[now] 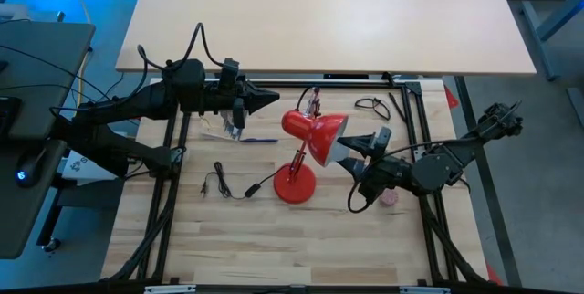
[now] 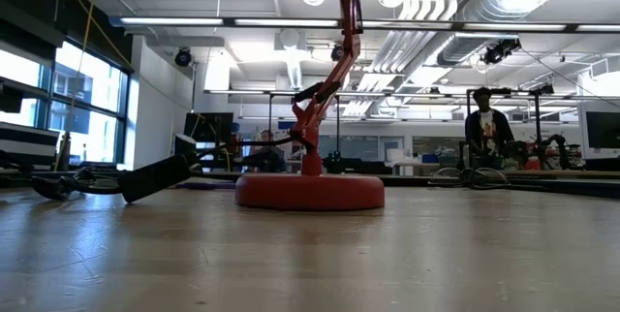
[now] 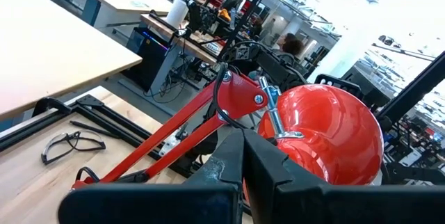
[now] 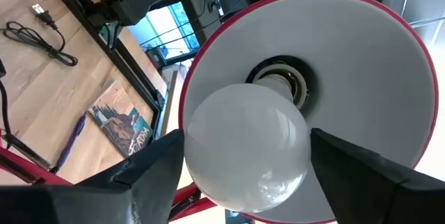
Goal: Screw lightbulb
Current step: Insert the lightbulb on the lamp
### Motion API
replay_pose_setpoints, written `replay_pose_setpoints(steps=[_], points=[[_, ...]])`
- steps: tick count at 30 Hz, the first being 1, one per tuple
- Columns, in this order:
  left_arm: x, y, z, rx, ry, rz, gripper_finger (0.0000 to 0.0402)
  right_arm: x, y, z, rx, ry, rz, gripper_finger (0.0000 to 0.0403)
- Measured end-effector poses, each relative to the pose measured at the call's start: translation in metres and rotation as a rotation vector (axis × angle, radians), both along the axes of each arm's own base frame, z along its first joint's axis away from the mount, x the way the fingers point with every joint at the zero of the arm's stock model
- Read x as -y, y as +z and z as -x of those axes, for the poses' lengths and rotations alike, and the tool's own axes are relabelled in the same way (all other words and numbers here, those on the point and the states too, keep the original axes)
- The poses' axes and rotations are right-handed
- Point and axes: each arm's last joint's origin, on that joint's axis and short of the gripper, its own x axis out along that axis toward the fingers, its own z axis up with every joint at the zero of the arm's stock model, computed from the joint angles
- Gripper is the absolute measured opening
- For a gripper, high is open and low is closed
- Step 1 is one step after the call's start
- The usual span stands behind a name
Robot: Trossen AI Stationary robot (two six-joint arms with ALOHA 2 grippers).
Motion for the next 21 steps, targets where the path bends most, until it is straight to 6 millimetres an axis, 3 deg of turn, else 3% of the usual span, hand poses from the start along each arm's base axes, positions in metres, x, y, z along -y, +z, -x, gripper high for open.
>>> replay_pose_setpoints(steps=[21], points=[[0.000, 0.000, 0.000, -0.002, -0.001, -0.017, 0.0000, -0.003, 0.013, 0.010, 0.093, -0.031, -0.056, 0.0251]])
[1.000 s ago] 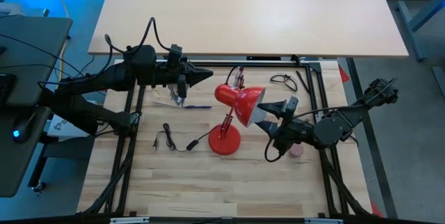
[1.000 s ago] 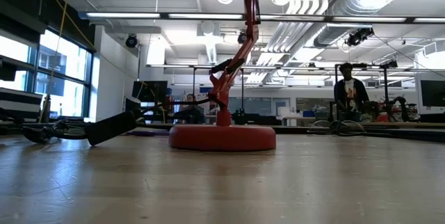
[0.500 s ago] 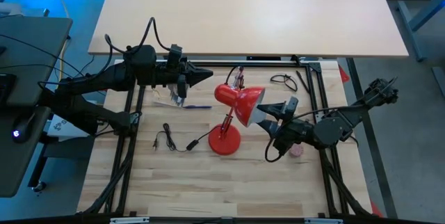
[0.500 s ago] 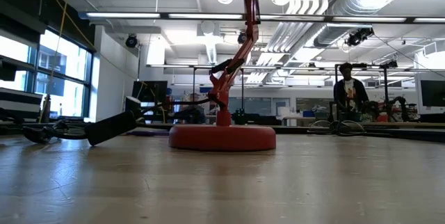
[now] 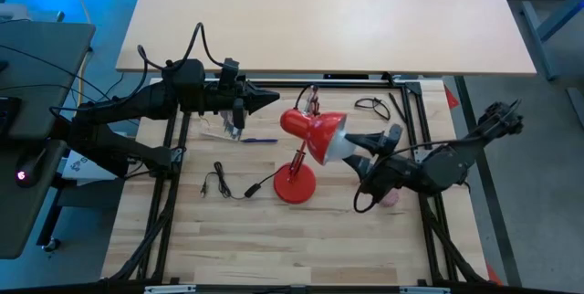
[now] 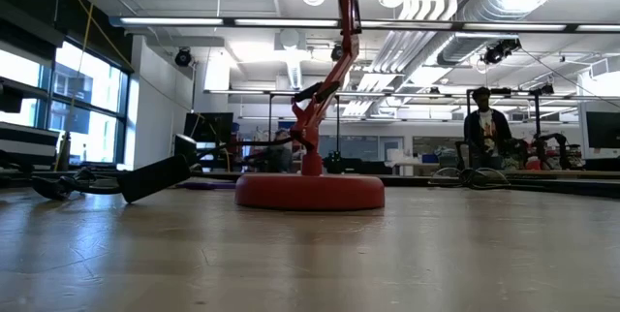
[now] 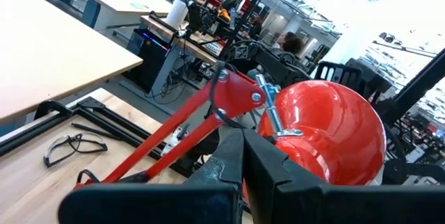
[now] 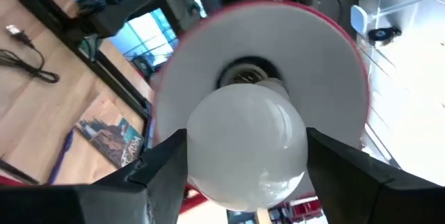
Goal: Screw lightbulb
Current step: Insert the lightbulb on the lamp
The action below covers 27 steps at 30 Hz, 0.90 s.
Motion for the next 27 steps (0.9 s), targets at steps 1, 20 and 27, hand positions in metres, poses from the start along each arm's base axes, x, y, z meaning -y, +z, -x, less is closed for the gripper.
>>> replay_pose_setpoints(steps=[1, 20, 27], points=[[0.000, 0.000, 0.000, 0.000, 0.000, -0.001, 0.0000, 0.001, 0.001, 0.001, 0.009, -0.007, -0.009, 0.0251], [0.000, 0.006, 0.010, 0.022, 0.047, -0.048, 0.0000, -0.006, 0.012, 0.035, 0.212, 0.121, -0.539, 0.0250], [0.000, 0.006, 0.010, 0.021, 0.047, -0.047, 0.0000, -0.002, 0.007, 0.039, 0.183, 0.190, -0.731, 0.0250]])
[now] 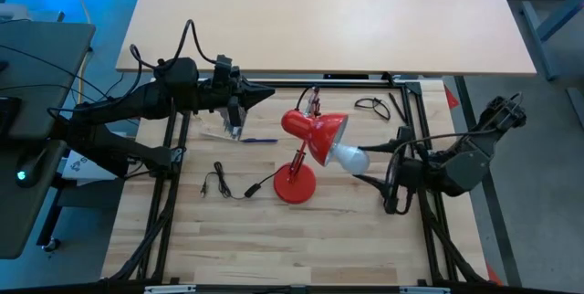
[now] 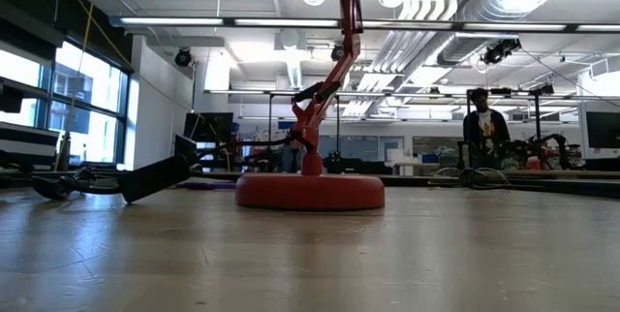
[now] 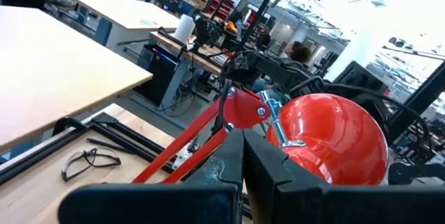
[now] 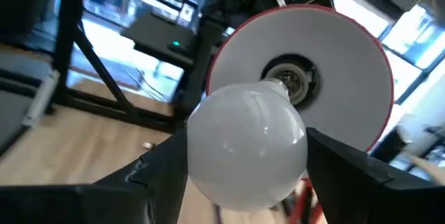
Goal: Screw lightbulb
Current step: Insert the lightbulb on the lamp
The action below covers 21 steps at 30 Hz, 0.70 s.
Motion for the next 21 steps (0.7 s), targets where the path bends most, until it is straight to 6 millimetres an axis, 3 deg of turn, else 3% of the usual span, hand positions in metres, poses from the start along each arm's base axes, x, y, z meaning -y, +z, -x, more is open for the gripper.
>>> replay_pose_setpoints(steps=[7, 14, 21], points=[[0.003, 0.001, 0.001, 0.001, -0.107, -0.038, 0.0000, 0.017, 0.015, 0.019, 0.076, 0.090, -0.206, 0.0250], [0.007, -0.002, 0.001, -0.035, -0.154, -0.118, 0.0000, 0.028, 0.016, 0.031, 0.045, 0.129, -0.237, 0.0250], [0.009, -0.002, 0.012, -0.076, -0.190, -0.183, 0.0000, 0.028, 0.023, 0.031, 0.120, 0.152, -0.433, 0.0250]])
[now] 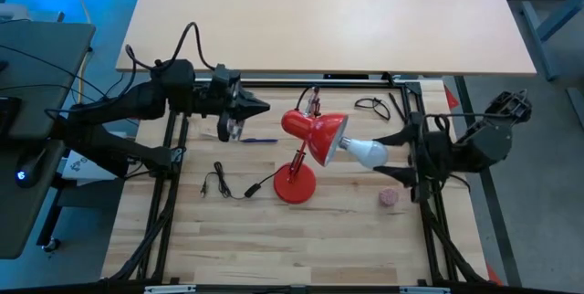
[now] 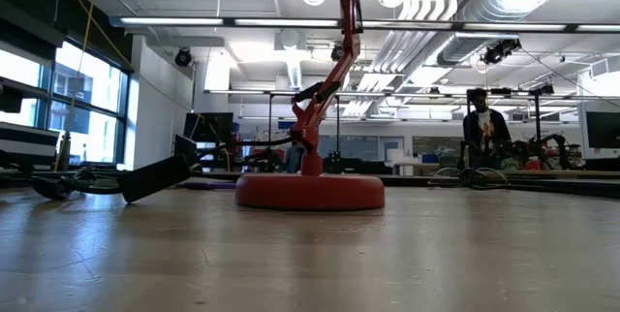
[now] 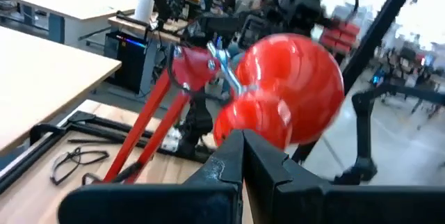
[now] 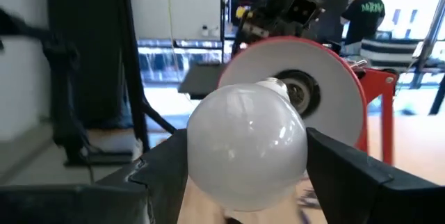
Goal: Screw lightbulb
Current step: Insert the lightbulb on the lamp
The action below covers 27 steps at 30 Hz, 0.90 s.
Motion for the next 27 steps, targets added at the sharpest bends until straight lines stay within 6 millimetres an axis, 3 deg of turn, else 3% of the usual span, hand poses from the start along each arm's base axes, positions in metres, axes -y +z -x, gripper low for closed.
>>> replay_pose_setpoints(steps=[7, 14, 19, 24, 27], points=[[0.004, 0.002, 0.032, -0.069, -0.021, -0.047, 0.0000, -0.021, -0.012, -0.027, -0.016, -0.079, -0.044, 0.0250], [0.008, 0.001, 0.059, -0.130, -0.021, -0.040, 0.0000, -0.023, -0.012, -0.025, 0.018, -0.210, -0.204, 0.0250], [0.011, 0.006, 0.044, -0.058, -0.037, -0.005, 0.0000, -0.025, -0.006, -0.027, 0.081, -0.189, -0.320, 0.0250], [0.017, -0.002, 0.021, -0.081, -0.077, -0.001, 0.0000, -0.027, -0.006, -0.026, 0.099, -0.178, -0.477, 0.0250], [0.016, -0.007, 0.011, -0.110, -0.078, 0.009, 0.0000, -0.029, -0.007, -0.025, 0.089, -0.171, -0.459, 0.0250]])
